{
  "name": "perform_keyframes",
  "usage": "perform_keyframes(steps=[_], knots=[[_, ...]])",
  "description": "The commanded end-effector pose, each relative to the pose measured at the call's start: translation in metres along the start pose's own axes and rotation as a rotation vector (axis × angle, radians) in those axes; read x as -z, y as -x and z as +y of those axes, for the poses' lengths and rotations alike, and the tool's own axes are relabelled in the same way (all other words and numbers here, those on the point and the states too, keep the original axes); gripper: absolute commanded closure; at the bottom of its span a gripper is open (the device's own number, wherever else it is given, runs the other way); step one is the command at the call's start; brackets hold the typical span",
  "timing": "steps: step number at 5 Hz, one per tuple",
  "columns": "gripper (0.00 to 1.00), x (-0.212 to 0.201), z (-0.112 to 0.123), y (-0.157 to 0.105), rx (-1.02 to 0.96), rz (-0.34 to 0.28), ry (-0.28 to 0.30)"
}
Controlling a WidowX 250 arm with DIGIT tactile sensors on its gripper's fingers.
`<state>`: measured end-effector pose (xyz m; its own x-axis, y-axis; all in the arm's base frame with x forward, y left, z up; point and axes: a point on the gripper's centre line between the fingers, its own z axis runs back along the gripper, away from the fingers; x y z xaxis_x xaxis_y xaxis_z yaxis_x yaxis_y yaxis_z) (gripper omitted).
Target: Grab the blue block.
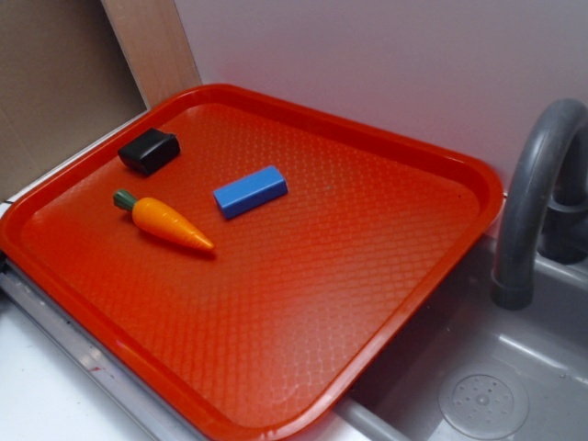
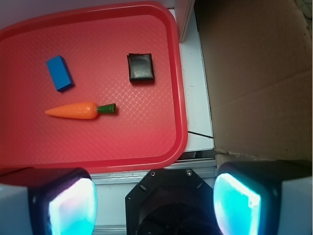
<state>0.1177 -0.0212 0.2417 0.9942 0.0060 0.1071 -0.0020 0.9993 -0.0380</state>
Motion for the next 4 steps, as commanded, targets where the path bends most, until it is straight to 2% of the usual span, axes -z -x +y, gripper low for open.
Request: perform_keyframes(steps=[1,2,3,4], knots=[[0.00,0.000,0.000,0.000,0.000,0.000,0.000],[0.00,0.005,-0.032,-0.020,0.173,-0.073,0.030],[0.00,0.016,-0.055,-0.039,0.266,-0.134,0.032],[0.00,0.033,-0.089,-0.063,0.346,-0.180,0.058]])
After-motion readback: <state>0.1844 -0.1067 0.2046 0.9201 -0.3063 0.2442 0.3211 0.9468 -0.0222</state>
